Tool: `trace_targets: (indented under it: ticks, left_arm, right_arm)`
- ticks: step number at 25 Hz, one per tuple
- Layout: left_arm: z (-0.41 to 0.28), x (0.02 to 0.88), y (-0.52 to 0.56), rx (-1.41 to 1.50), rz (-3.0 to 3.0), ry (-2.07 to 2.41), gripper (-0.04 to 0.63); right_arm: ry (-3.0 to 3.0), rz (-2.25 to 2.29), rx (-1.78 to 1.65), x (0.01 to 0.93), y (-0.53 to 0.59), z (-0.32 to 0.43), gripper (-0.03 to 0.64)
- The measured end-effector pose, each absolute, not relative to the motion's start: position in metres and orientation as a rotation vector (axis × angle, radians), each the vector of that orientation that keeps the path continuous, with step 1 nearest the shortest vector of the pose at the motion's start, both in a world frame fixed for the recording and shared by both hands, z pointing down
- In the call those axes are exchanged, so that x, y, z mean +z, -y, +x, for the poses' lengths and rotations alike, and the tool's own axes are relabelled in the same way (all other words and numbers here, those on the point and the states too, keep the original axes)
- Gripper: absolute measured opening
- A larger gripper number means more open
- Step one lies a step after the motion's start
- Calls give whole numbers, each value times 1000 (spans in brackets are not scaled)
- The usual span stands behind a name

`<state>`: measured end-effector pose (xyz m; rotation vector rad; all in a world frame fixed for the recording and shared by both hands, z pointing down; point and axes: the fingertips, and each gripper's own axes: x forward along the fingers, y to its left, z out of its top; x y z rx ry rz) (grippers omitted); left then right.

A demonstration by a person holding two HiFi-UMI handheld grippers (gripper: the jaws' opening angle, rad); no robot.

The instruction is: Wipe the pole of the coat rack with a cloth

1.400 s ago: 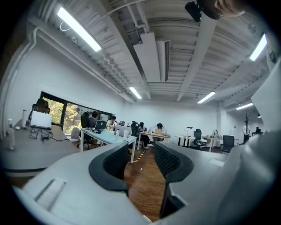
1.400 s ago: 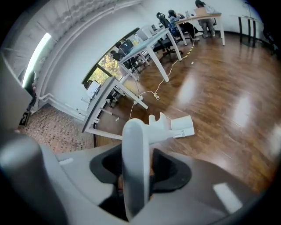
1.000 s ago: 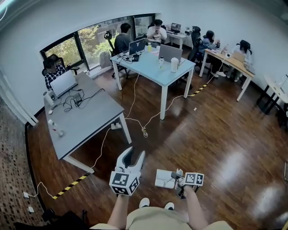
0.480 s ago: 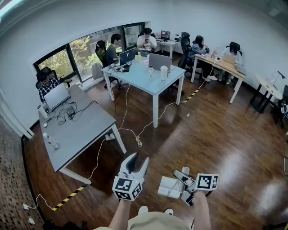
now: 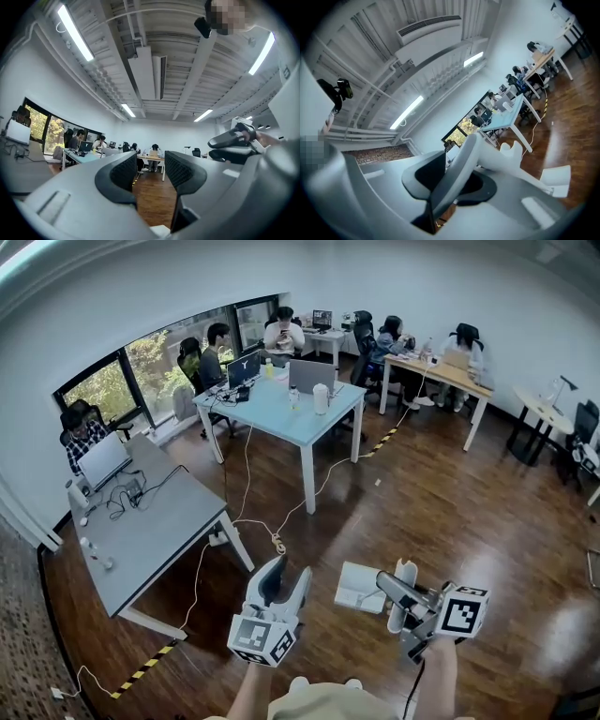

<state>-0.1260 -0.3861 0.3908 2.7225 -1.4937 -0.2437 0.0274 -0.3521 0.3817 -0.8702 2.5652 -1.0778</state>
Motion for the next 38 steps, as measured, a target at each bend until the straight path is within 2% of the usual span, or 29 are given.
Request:
trace_targets:
  ticks: [5, 17, 24, 31, 38]
  left_arm:
    - [-121, 378, 387, -282, 2749, 1511, 164]
    - [-111, 379, 382, -279, 2763, 1454, 163]
    - [-69, 391, 385, -226, 2826, 1296, 163]
    - [-7, 443, 384, -59, 2882, 1067, 163]
    - [41, 478, 362, 20, 2868, 860, 163]
  right_arm:
    - [-2598, -868, -978, 355, 359, 35, 63]
    - [-2588, -997, -938, 361, 355, 63, 63]
    - [-2475, -1108, -981, 384, 342, 104, 64]
    - [-2325, -1523, -1176, 492, 326, 181, 74]
    - [-2319, -1575, -1502, 664, 285, 261, 72]
